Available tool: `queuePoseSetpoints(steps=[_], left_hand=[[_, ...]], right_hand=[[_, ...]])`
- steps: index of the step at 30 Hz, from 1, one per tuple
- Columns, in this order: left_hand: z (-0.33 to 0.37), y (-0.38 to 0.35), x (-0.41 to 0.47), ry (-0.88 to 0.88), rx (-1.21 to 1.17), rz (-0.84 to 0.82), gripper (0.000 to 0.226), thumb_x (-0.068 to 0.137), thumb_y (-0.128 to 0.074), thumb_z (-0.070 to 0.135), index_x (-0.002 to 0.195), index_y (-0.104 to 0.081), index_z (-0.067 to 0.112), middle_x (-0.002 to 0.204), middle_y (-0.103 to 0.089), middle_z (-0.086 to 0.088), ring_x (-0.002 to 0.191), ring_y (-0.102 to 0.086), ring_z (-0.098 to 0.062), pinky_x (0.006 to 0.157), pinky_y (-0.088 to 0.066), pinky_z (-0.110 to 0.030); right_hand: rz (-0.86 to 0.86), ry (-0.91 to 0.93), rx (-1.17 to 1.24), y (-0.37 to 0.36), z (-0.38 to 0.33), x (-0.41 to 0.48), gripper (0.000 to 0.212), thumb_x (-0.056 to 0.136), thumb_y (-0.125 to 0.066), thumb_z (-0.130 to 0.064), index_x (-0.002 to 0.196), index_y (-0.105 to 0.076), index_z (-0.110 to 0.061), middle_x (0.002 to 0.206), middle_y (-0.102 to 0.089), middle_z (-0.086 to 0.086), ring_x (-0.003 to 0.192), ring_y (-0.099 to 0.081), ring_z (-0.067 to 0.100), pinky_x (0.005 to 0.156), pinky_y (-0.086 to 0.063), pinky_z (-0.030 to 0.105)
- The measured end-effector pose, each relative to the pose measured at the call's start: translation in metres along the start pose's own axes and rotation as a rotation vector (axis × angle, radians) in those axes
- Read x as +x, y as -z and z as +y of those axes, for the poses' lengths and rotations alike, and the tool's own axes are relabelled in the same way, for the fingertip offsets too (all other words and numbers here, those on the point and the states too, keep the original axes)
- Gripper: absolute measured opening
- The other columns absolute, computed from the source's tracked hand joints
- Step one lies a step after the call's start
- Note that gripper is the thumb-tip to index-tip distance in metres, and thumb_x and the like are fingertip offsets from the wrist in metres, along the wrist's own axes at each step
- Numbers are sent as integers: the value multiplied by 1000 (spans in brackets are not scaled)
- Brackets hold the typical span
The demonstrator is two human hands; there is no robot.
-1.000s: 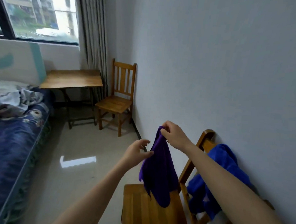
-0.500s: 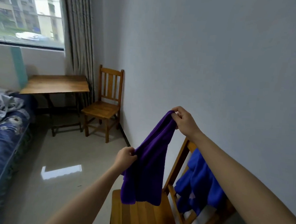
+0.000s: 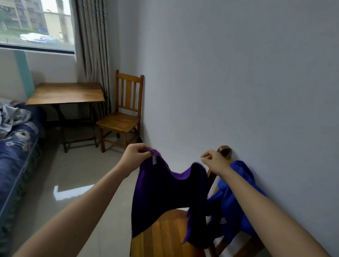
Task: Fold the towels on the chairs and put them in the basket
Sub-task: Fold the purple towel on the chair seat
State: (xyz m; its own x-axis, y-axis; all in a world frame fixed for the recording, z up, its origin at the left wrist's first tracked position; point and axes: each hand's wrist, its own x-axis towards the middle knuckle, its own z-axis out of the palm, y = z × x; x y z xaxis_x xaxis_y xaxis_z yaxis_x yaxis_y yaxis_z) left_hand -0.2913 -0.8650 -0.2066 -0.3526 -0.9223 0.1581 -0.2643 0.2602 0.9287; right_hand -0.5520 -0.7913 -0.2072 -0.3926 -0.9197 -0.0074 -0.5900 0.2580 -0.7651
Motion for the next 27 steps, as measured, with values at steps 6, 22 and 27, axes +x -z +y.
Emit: queuePoseSetpoints(steps=[6, 22, 27], left_hand=[[19, -25, 14, -124, 356, -188, 8, 83, -64, 11, 87, -71, 10, 74, -63, 4, 66, -56, -2, 57, -40, -10], [-33, -16, -24, 263, -174, -320, 42, 80, -68, 6, 117, -50, 17, 106, -65, -9, 96, -63, -17, 76, -50, -20], [-62, -45, -40, 361, -209, -276, 36, 84, -66, 14, 117, -53, 13, 101, -65, -5, 92, -64, -14, 72, -49, -17]], right_hand=[[-381, 144, 172, -40, -30, -22, 42, 86, -65, -17, 125, -52, -10, 116, -59, 2, 107, -57, 14, 85, -46, 18], [-247, 81, 335, -81, -71, -14, 20, 95, -35, -7, 85, -53, -10, 83, -58, 6, 77, -53, 16, 71, -45, 28], [-157, 125, 309, -71, -97, -5, 19, 94, -33, -5, 87, -50, -12, 92, -59, 12, 83, -53, 21, 71, -42, 28]])
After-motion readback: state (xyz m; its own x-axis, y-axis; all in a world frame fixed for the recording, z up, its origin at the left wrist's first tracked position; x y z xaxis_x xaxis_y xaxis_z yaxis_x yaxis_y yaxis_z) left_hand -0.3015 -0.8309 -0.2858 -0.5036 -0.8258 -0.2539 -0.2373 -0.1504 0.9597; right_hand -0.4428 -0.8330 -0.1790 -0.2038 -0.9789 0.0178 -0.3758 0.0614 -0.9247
